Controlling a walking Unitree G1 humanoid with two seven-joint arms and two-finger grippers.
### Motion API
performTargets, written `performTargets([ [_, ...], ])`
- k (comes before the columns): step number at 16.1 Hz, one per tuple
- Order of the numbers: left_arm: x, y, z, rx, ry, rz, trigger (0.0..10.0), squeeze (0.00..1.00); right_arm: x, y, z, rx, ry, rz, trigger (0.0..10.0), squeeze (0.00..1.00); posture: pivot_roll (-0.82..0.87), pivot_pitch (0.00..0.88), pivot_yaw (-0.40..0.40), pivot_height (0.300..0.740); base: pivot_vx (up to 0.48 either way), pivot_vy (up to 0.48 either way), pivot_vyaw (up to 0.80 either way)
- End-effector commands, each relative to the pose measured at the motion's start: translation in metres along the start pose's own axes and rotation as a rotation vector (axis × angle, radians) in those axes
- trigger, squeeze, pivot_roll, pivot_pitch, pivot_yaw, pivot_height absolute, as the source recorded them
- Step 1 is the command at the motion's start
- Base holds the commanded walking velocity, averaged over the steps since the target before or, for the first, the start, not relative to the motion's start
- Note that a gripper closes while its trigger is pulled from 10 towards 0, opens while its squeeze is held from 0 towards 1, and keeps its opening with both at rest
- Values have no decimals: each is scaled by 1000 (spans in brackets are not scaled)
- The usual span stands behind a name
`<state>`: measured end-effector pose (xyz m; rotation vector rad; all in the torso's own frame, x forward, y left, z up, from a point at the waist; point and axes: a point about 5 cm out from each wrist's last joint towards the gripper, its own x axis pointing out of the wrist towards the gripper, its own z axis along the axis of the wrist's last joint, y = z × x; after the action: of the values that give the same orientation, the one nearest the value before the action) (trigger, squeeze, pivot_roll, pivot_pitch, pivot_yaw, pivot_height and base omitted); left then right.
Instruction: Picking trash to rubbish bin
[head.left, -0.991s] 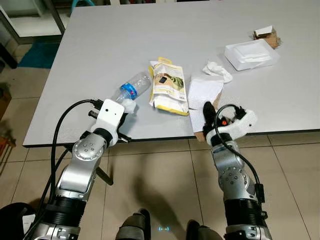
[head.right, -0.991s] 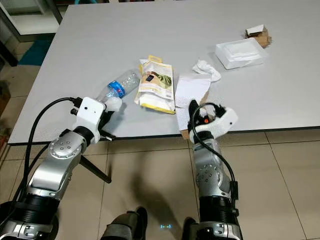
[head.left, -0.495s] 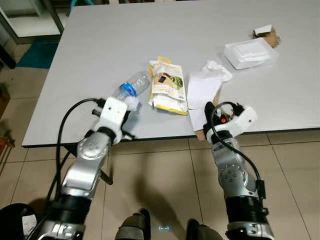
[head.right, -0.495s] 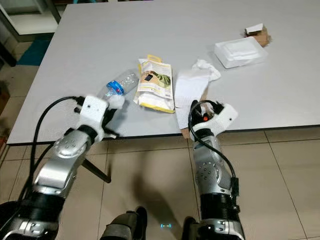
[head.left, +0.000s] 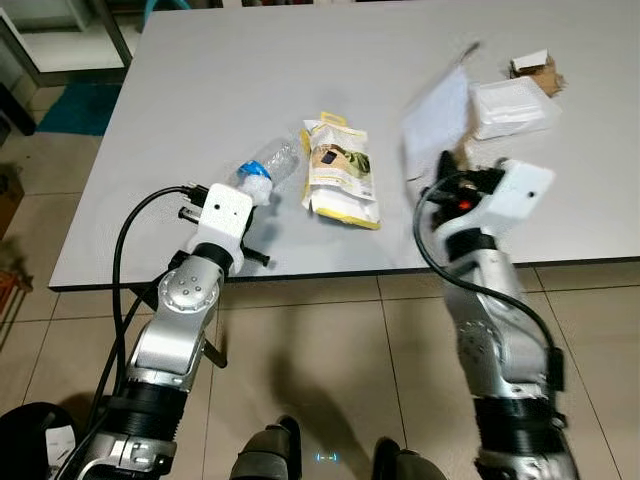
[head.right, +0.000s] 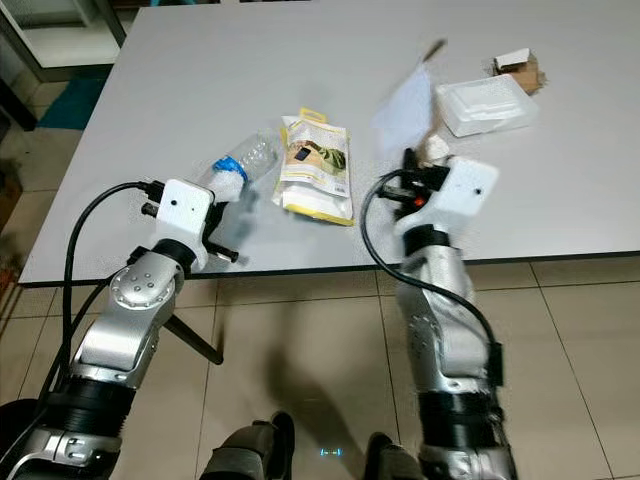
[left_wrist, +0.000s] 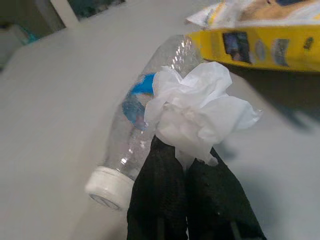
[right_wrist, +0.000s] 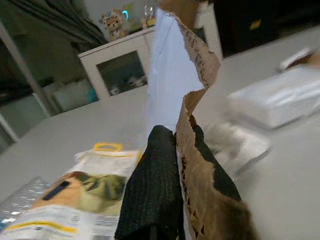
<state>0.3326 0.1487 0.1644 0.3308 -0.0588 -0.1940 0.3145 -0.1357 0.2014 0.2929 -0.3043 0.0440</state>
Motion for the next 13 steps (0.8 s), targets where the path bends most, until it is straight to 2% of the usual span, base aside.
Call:
performTargets([
  [1, 2, 2, 3, 15, -19, 24, 10000, 0, -4, 0, 5, -35, -18, -4, 0, 0, 280, 191, 31, 740, 0, 0, 0],
  [3, 4, 3, 7, 23, -34, 48, 10000, 0, -10, -2, 12, -145, -41, 4, 0, 0, 280, 191, 31, 740, 0, 0, 0],
  [4, 6, 2, 8, 13, -41, 55, 10000, 0, -17, -6, 17, -238, -50, 27, 157, 0, 243, 180, 17, 740, 0, 0, 0],
  [5, 7, 1, 9, 8, -43, 56, 10000, 0, -20, -7, 19, -265, -51, 33, 8196, 0, 243, 180, 17, 740, 0, 0, 0],
  [6, 7, 0, 9, 2, -45, 57, 10000, 0, -23, -9, 19, -290, -47, 34, 10000, 0, 238, 177, 13, 740, 0, 0, 0],
  [9, 8, -5, 8, -23, -50, 57, 10000, 0, -28, -16, 23, -335, -49, 17, 10000, 0, 225, 170, -5, 740, 0, 0, 800],
  [13, 11, -10, 15, -61, -84, 58, 10000, 0, -32, -8, 30, -383, -61, 47, 10000, 0, 202, 169, -18, 740, 0, 0, 800],
])
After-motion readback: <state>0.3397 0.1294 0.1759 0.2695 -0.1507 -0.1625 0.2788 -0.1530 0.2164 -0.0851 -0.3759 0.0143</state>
